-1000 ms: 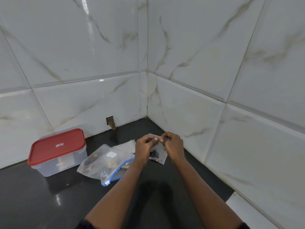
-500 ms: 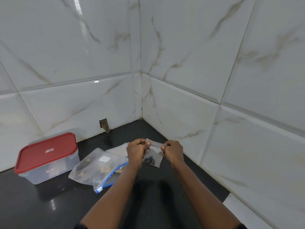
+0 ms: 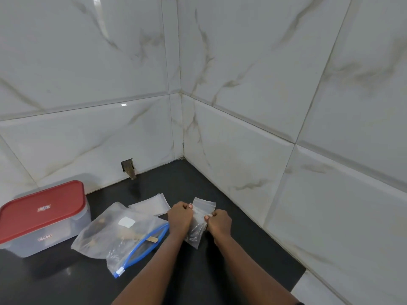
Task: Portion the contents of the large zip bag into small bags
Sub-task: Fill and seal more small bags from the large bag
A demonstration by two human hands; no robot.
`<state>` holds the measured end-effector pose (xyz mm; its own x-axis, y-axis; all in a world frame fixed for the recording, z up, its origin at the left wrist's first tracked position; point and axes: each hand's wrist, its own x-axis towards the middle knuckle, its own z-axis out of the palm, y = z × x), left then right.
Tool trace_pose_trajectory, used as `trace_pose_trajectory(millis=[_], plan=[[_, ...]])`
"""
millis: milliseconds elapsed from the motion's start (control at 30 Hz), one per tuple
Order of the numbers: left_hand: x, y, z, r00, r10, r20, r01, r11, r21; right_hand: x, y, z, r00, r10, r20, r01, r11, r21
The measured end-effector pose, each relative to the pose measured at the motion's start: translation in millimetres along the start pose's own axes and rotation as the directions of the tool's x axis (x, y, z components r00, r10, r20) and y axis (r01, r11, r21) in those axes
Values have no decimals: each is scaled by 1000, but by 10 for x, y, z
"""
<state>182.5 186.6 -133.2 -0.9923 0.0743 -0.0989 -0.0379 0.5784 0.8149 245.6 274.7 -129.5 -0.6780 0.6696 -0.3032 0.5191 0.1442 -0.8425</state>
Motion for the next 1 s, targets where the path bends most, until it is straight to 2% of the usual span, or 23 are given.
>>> trace_pose_trajectory(millis=[167,333,533,667,733,800,833,900,1000], plan=[[99,-14,154,999,-46,-11,46,998,43,168,-13,97,999,1,-39,-6,991,-131],[163,19,243,992,-123,-34,122,992,-27,389,-62,116,999,-19,-30,12,974,-228],[282,82,297,987,-150,-60,146,987,-65,680,-152,86,992,-126,-20,115,953,-281],[355,92,265,990,-124,-71,120,991,-65,742,-151,102,987,-156,-49,127,919,-372],[384,122,208,991,-94,-100,87,993,-74,697,-168,142,970,-226,-92,163,880,-447],[430,167,116,990,-52,-132,44,997,-64,626,-223,201,916,-378,-134,259,813,-522],[466,182,46,988,-36,-150,28,998,-55,590,-261,257,880,-459,-122,336,784,-522],[556,181,-106,980,-18,-196,12,999,-32,509,-368,401,837,-546,12,484,731,-482],[665,103,-295,970,-34,-243,35,999,1,370,-502,678,828,-489,273,559,686,-465]])
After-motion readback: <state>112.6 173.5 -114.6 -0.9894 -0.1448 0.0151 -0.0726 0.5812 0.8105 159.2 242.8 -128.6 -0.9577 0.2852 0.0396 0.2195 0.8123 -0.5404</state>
